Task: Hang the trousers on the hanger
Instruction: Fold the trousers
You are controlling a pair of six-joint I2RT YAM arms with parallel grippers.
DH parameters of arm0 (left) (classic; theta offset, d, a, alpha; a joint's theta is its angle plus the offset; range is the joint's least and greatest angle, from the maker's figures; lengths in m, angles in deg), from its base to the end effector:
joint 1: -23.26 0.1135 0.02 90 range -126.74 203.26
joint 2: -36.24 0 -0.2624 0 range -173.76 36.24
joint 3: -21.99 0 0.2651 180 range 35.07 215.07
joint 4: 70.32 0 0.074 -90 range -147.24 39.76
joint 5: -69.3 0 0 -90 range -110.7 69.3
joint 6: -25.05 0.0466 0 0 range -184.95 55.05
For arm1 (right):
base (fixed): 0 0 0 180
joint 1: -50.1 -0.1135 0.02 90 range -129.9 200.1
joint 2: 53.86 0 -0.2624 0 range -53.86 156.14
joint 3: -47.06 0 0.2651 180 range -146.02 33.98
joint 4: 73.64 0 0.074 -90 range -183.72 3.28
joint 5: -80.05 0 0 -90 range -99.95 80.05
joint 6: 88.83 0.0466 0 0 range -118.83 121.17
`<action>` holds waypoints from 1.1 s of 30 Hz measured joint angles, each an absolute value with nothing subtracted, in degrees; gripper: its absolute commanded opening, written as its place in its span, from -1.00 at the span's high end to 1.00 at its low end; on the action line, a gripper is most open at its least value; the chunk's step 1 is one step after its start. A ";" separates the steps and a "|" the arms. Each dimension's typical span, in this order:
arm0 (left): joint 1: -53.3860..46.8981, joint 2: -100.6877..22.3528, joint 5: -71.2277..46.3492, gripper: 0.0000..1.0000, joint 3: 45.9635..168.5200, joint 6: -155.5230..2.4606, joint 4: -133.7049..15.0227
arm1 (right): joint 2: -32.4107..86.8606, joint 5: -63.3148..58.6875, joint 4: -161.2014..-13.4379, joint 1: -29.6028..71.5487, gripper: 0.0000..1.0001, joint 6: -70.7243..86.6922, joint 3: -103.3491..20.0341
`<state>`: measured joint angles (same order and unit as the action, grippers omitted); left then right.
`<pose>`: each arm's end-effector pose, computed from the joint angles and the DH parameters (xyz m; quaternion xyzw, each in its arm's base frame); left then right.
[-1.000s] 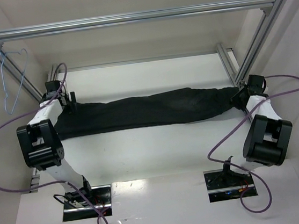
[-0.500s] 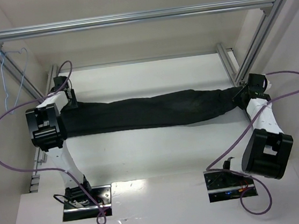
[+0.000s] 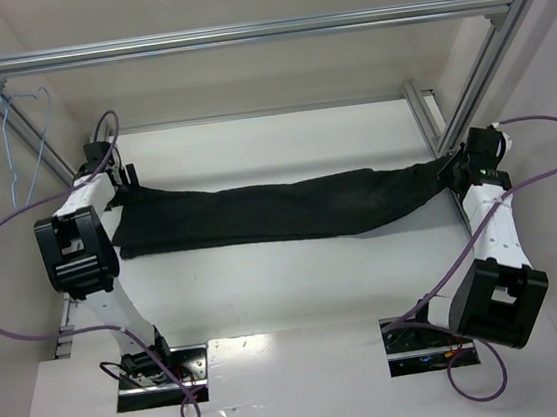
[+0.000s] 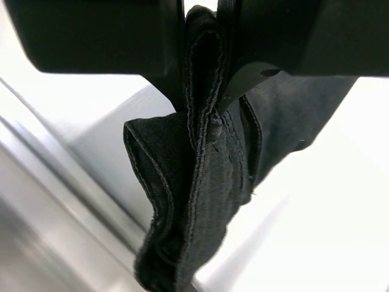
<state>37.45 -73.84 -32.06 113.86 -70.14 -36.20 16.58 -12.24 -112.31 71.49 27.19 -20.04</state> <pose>0.4195 0.1155 0.1824 -0.1900 0.9230 0.1186 0.3129 0.2660 -0.1062 0.2646 0.3747 0.8331 -0.0018 0.4070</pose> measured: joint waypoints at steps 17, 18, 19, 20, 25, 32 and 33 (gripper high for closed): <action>35.68 -61.93 -19.20 -0.72 104.28 -64.70 -31.17 | 15.31 -20.85 -114.45 58.15 0.99 15.76 -48.63; 34.63 -62.35 -18.83 -0.72 103.87 -64.74 -31.06 | 15.38 -21.68 -114.45 55.84 0.99 15.02 -50.21; 33.34 -62.74 -18.35 -0.72 103.56 -64.77 -31.15 | 15.53 -22.66 -114.23 52.97 0.99 14.43 -51.58; 32.05 -63.24 -17.80 -0.72 103.43 -64.90 -31.26 | 15.68 -23.91 -114.06 50.05 0.99 13.88 -52.59; 26.57 -67.16 -15.18 -0.75 103.85 -65.57 -32.00 | 18.35 -30.05 -112.15 31.44 0.99 13.27 -54.25; 25.15 -70.46 -13.28 -0.50 104.96 -67.04 -31.98 | 31.59 -36.41 -109.68 11.21 0.99 15.26 -54.66; 25.06 -70.50 -13.54 -0.41 104.98 -67.06 -32.03 | 34.35 -37.09 -109.88 9.24 0.99 15.65 -55.32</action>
<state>25.06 -70.50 -13.54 104.98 -67.06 -32.03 34.35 -37.09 -109.88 9.24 15.65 -55.32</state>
